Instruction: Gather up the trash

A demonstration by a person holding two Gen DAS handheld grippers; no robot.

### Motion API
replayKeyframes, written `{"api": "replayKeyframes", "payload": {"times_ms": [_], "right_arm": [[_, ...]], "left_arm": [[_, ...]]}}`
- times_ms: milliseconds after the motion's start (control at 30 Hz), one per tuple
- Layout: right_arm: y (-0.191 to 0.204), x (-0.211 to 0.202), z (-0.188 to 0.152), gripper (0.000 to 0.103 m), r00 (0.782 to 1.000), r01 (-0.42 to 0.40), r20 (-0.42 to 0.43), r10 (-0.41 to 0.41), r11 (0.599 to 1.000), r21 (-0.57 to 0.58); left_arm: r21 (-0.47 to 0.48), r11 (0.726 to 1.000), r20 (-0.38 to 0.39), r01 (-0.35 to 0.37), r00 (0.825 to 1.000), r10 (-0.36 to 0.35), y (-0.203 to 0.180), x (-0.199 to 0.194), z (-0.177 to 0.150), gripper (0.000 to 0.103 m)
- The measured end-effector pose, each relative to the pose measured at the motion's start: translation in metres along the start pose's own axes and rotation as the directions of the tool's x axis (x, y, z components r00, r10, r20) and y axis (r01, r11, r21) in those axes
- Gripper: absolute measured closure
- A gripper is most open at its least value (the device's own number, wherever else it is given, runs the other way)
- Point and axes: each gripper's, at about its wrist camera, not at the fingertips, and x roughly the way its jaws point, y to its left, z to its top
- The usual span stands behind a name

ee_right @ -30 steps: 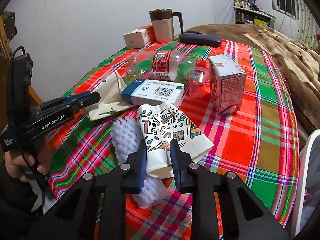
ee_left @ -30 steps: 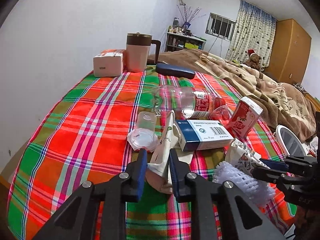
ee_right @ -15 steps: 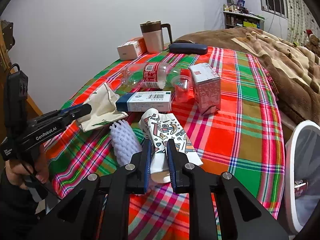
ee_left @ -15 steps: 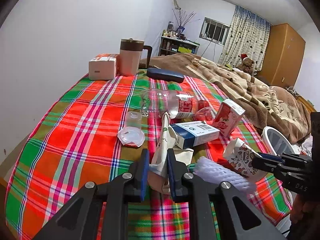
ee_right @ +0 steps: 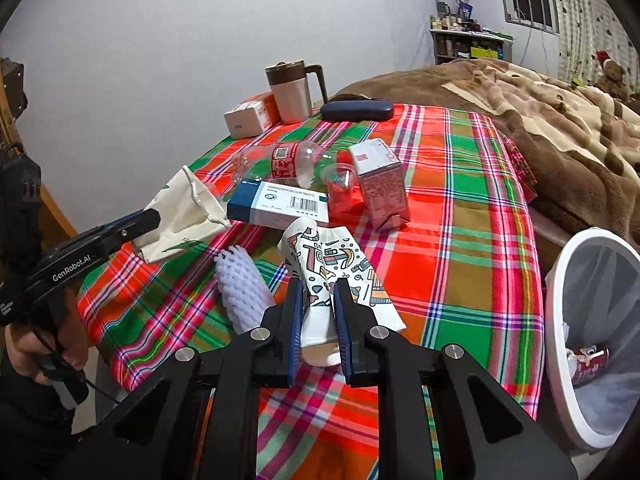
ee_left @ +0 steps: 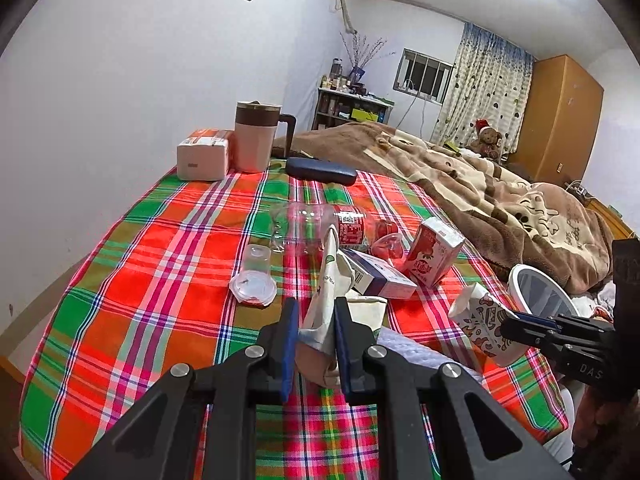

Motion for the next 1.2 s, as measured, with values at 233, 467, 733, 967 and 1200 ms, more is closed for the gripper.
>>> {"api": "replayKeyframes", "payload": {"times_ms": [233,467,733,967,1200], "right_arm": [[-0.003,-0.004,-0.002,0.087,1.0,-0.011,0.006,0.011,1.0,0.008],[-0.001,0.01,-0.007,0.075,0.998,-0.033,-0.054,0.033,0.999,0.004],[-0.004,0.011,0.006,0.038,0.999,-0.022,-0.025,0.022,1.0,0.005],[-0.007,0.024,0.025,0.038,1.0,0.024,-0.004,-0.024,0.999,-0.03],[-0.017,0.039,0.043,0.038,0.997,0.073,0.005,-0.073,0.997,-0.028]], "left_arm": [[-0.002,1.0,0.008,-0.006,1.0,0.006,0.0,-0.005,0.002,0.086],[-0.002,1.0,-0.007,0.004,1.0,-0.004,-0.002,-0.004,0.0,0.086],[-0.012,1.0,-0.004,0.011,1.0,-0.011,-0.001,0.0,0.001,0.086],[-0.017,0.999,0.0,0.028,1.0,-0.028,-0.003,0.01,0.008,0.086],[-0.015,0.999,-0.012,0.047,0.999,-0.047,-0.004,0.026,0.015,0.086]]}}
